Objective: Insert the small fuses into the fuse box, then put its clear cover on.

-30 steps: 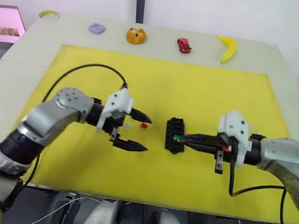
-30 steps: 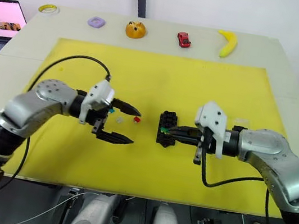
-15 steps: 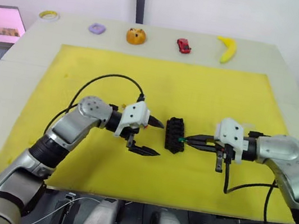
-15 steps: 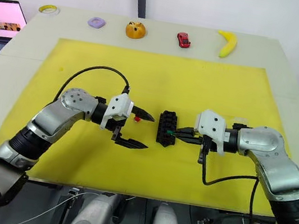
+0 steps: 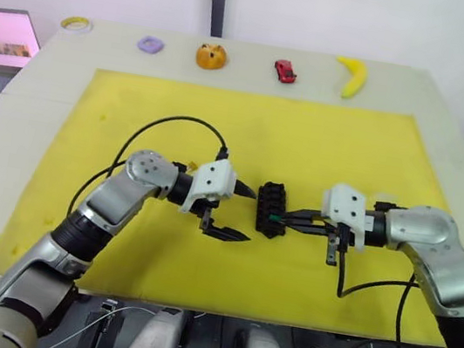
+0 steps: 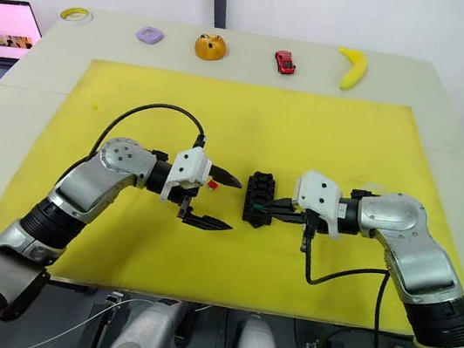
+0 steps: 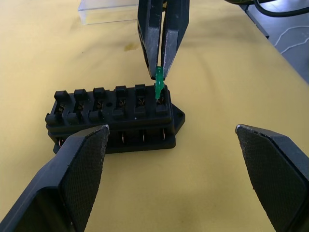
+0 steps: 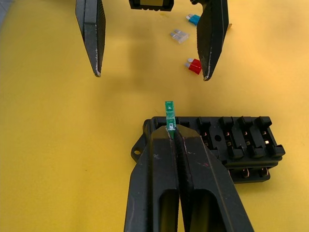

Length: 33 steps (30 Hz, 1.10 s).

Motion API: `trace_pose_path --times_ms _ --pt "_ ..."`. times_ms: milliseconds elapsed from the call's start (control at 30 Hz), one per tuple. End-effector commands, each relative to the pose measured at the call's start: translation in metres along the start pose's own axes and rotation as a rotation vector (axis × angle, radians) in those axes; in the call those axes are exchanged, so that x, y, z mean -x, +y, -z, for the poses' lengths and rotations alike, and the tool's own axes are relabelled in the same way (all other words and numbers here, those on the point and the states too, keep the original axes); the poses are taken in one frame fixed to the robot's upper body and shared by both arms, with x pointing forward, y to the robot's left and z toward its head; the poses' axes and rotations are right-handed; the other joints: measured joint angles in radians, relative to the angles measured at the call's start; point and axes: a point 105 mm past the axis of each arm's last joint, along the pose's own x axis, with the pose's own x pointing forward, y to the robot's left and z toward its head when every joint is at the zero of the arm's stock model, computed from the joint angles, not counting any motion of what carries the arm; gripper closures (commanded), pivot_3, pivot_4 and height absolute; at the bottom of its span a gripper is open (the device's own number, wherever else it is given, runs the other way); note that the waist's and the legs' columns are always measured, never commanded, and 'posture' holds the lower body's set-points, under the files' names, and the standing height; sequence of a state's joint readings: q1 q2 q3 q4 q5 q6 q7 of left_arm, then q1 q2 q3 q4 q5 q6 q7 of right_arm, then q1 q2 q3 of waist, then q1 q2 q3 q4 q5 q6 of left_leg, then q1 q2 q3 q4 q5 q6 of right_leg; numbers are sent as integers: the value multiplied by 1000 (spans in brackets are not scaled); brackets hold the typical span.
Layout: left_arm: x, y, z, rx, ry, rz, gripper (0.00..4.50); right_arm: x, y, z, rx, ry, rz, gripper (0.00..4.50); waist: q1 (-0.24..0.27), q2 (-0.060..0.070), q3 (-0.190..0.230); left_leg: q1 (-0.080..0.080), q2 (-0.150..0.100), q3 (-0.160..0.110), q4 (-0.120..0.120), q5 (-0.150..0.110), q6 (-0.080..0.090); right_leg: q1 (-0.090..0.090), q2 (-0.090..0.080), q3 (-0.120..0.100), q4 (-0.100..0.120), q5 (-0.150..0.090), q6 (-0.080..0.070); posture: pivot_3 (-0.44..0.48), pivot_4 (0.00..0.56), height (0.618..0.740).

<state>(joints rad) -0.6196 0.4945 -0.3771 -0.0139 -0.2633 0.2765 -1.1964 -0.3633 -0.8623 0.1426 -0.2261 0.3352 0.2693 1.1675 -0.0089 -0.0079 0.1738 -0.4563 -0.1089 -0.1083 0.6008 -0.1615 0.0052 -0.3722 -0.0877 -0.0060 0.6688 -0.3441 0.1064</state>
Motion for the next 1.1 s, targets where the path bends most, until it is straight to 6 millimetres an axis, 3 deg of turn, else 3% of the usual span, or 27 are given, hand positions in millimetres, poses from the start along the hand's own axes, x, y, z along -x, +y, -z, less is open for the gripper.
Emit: trace_pose_path --times_ms 33,1100 --pt "3 4 -10 -40 -23 -21 89 0 -2 -8 46 -16 -2 4500 0 0 0 0 0 0 0 0 0 0 0 0 0 0 0 0 150 735" --pt "-2 0 -13 -36 -29 -20 89 -5 -7 -2 75 47 -10 4500 -1 0 0 0 0 0 10 0 0 1 0 0 10 0 0 0 150 735"
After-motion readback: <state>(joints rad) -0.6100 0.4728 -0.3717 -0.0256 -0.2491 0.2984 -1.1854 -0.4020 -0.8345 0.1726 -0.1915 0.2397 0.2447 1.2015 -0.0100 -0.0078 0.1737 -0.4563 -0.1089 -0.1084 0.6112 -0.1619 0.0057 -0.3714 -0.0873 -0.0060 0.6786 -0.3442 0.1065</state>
